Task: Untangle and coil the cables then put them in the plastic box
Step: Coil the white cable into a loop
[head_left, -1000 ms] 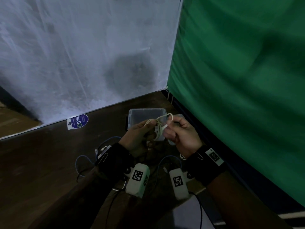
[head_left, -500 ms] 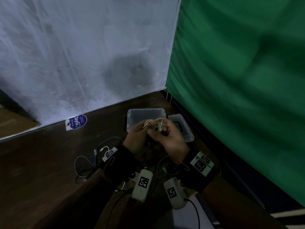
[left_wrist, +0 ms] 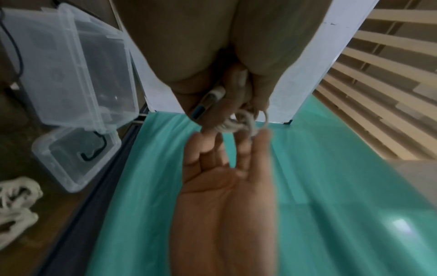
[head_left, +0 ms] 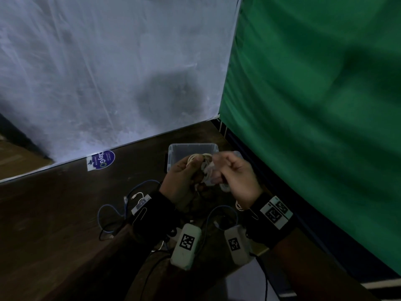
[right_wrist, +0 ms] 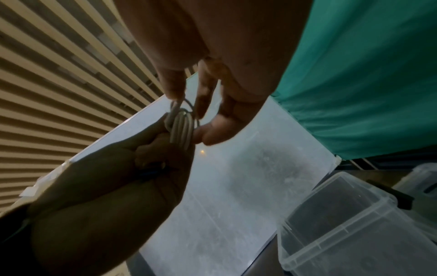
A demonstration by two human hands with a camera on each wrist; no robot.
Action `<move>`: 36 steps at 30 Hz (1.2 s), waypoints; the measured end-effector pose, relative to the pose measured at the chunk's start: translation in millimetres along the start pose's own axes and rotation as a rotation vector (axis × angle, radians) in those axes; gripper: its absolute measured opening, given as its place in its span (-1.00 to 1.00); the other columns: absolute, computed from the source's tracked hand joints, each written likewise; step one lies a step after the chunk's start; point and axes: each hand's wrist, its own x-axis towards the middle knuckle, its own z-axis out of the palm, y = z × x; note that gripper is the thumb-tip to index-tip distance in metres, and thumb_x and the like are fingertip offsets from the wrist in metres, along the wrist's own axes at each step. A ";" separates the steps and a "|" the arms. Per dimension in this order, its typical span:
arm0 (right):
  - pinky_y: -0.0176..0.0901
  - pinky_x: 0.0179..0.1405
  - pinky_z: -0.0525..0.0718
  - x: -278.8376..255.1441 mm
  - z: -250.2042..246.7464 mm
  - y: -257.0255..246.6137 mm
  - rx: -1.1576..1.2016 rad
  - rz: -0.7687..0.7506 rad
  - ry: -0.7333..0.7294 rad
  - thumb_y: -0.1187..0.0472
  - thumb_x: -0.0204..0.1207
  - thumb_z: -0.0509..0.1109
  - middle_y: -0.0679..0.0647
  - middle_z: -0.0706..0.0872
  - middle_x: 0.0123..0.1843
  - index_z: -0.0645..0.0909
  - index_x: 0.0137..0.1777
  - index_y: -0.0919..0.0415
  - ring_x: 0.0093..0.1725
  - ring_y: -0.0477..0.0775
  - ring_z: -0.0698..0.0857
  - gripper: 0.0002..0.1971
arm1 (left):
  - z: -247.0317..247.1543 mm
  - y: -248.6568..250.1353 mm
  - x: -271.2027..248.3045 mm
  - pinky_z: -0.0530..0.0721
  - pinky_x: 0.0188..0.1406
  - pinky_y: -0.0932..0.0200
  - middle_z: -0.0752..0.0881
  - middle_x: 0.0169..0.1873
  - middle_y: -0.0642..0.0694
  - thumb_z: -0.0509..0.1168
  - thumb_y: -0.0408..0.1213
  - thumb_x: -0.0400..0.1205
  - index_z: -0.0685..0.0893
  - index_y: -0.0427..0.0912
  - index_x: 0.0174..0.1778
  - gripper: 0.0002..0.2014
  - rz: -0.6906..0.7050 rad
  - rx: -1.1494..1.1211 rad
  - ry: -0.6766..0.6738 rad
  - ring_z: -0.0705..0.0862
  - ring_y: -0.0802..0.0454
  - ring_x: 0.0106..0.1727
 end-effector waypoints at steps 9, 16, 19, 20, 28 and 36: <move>-0.22 -0.32 0.68 3.8 -16.7 -4.5 0.002 0.036 -0.126 0.24 0.59 0.42 -0.02 0.76 -0.21 0.63 -0.03 0.22 -0.23 -0.09 0.73 -0.95 | -3.6 -2.1 2.7 0.49 -0.59 0.27 0.47 -0.54 0.01 0.16 -0.20 0.68 0.57 -0.36 0.17 -0.70 -0.074 -0.012 -0.070 0.41 0.15 -0.55; -0.15 -0.26 0.70 4.3 -19.2 -8.2 -0.151 -0.045 -0.146 0.30 0.54 0.49 -0.05 0.71 -0.24 0.65 -0.11 0.19 -0.24 -0.04 0.69 -0.94 | -3.9 -3.9 -1.9 0.48 -0.60 0.27 0.48 -0.54 0.01 0.20 -0.16 0.60 0.57 -0.35 0.23 -0.61 -0.067 0.037 -0.041 0.42 0.16 -0.55; -0.09 -0.23 0.69 4.9 -19.8 -9.1 -0.193 -0.040 -0.185 0.20 0.52 0.52 -0.09 0.66 -0.28 0.58 -0.21 0.14 -0.26 -0.02 0.65 -0.83 | -2.3 -4.6 -1.7 0.54 -0.53 0.24 0.56 -0.45 -0.09 0.21 -0.16 0.60 0.57 -0.38 0.24 -0.60 -0.073 0.059 -0.036 0.51 0.10 -0.48; -0.08 -0.23 0.67 4.7 -19.3 -9.3 -0.204 -0.042 -0.210 0.16 0.52 0.52 -0.01 0.63 -0.29 0.55 -0.23 0.17 -0.26 0.00 0.64 -0.79 | -1.8 -5.2 -1.7 0.57 -0.46 0.19 0.58 -0.36 -0.18 0.21 -0.16 0.61 0.57 -0.39 0.24 -0.60 -0.077 0.061 -0.030 0.54 0.03 -0.39; -0.14 -0.34 0.60 1.8 -11.1 -18.4 -0.190 -0.165 -0.103 0.31 0.60 0.43 0.37 0.54 -0.39 0.40 -0.26 0.30 -0.40 0.06 0.58 -0.72 | -1.7 -1.2 1.3 0.67 -0.21 0.08 0.67 -0.23 -0.23 0.31 -0.53 0.53 0.56 -0.40 0.22 -0.67 -0.017 0.141 -0.101 0.65 -0.12 -0.20; -0.12 -0.27 0.71 0.7 -15.6 -26.4 -0.154 -0.086 -0.071 0.21 0.68 0.32 0.07 0.80 -0.18 0.76 0.04 0.27 -0.21 -0.05 0.75 -0.80 | -4.5 -7.1 0.6 0.70 -0.13 0.02 0.77 -0.06 -0.30 0.56 -0.16 0.41 0.73 -0.25 0.09 -0.61 0.069 0.298 0.022 0.70 -0.16 -0.07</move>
